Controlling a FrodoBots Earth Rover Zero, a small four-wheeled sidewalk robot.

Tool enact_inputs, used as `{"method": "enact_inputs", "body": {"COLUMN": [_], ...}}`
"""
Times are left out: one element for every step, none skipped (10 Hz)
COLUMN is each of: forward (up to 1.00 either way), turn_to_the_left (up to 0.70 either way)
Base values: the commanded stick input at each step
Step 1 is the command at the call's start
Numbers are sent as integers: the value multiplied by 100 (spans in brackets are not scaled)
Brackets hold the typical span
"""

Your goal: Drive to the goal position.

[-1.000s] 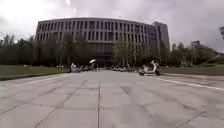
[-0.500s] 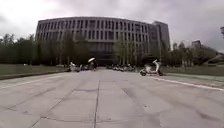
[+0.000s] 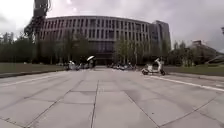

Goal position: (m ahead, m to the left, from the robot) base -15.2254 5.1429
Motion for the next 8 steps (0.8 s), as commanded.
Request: {"method": "enact_inputs", "body": {"forward": [0,0,0,0,0,0,0,0], "turn_to_the_left": [70,70,70,70,70,70,70,70]}}
